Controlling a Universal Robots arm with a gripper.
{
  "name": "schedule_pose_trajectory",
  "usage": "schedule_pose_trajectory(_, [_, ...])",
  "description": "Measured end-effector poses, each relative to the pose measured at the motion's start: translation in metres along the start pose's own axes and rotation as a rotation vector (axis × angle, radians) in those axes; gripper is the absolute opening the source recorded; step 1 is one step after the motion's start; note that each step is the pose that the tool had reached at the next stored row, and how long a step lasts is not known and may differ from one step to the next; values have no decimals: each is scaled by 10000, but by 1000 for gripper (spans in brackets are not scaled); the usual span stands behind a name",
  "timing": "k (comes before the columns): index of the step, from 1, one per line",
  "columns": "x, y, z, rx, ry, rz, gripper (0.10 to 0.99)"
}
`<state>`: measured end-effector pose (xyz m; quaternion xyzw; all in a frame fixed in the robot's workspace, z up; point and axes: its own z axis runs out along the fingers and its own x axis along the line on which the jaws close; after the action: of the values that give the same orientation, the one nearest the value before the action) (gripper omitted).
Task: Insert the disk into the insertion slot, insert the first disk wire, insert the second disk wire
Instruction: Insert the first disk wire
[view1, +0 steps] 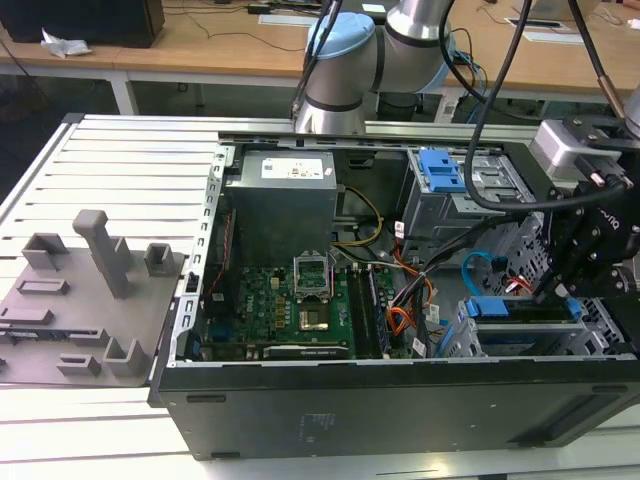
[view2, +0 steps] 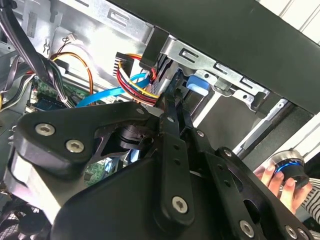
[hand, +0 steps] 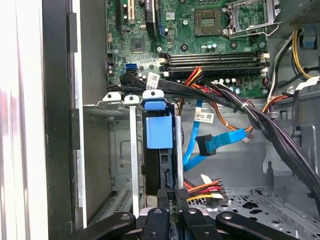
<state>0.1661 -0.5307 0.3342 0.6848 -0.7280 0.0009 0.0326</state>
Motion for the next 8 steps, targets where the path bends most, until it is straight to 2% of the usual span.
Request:
schedule_pose_trajectory(5, [-1, -1, 4, 0, -4, -1, 169])
schedule_pose_trajectory(7, [-3, -3, 20, -1, -37, -4, 180])
schedule_pose_trajectory(8, [-2, -2, 11, -1, -16, -3, 180])
